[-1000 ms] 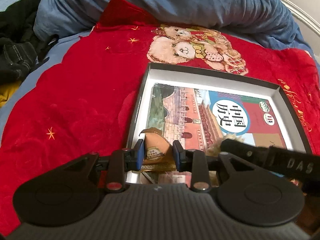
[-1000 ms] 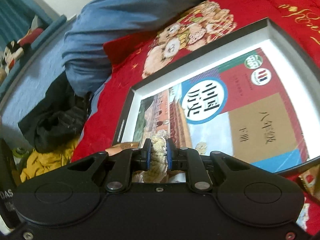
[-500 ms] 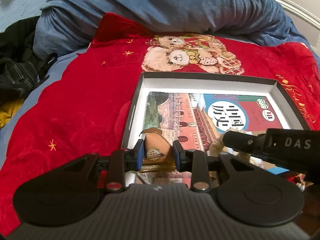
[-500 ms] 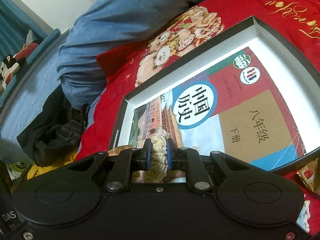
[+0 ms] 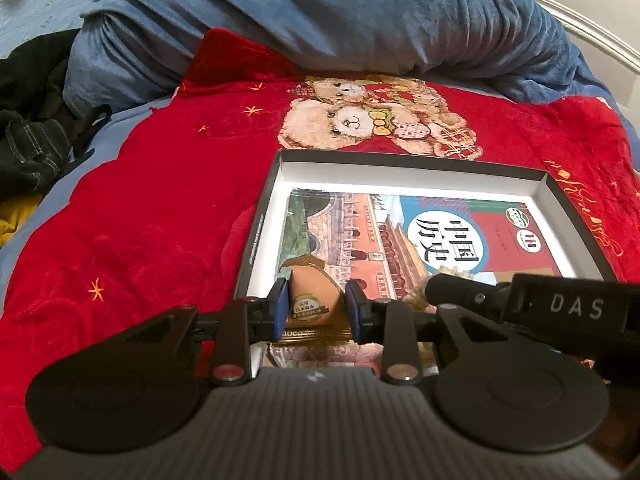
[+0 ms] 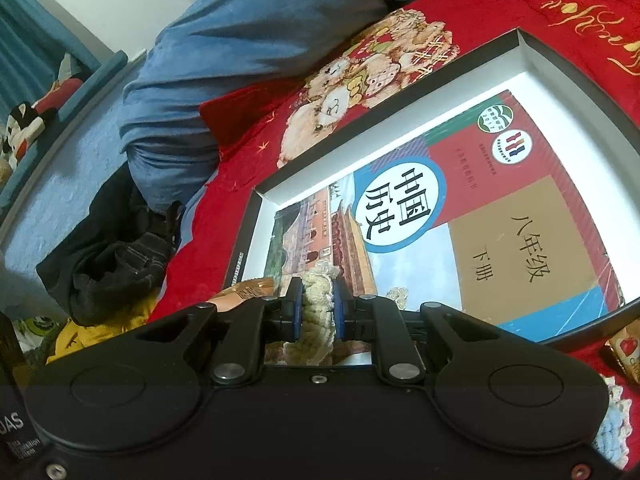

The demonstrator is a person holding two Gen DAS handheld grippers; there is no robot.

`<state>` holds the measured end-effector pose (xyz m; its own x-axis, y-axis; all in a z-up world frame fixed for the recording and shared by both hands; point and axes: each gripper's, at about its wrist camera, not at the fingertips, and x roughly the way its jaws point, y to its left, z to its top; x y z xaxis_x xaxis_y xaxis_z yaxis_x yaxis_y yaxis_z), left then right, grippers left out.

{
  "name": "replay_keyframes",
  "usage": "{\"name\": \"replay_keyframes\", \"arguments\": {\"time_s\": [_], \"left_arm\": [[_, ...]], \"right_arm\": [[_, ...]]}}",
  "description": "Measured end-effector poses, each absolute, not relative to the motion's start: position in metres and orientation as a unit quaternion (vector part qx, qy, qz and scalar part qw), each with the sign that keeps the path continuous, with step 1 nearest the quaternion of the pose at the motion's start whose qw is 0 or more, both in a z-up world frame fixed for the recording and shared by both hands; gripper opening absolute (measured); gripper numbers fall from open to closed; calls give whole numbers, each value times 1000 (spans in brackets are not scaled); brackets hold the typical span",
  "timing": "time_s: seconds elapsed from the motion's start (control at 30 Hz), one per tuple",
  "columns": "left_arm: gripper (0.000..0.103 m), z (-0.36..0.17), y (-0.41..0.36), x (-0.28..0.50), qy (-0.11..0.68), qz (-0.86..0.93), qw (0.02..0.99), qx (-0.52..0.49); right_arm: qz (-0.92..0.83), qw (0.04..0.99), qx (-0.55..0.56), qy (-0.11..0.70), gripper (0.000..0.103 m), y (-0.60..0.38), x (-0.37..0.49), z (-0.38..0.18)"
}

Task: Organize objects
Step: 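Carry the packet over the black box with the left gripper while the right gripper carries the scrunchie there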

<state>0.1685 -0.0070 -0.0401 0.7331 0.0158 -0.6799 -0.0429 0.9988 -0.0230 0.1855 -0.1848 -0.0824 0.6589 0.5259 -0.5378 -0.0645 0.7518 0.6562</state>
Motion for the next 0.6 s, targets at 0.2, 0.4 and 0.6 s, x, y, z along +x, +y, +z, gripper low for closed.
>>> {"name": "replay_keyframes", "arguments": {"time_s": [0.2,0.4,0.6], "left_arm": [[32,-42,-11,169,365,11,931,-12],[32,-44,-11,168,366,6,930,-15],[35,-43,-9,169,368,5,929,-20]], "right_arm": [[163,865,293,372,16,-185,185,-81],[164,863,293,378,16,-183,185,-82],[165,863,286,381,16,-182,186,-82]]}}
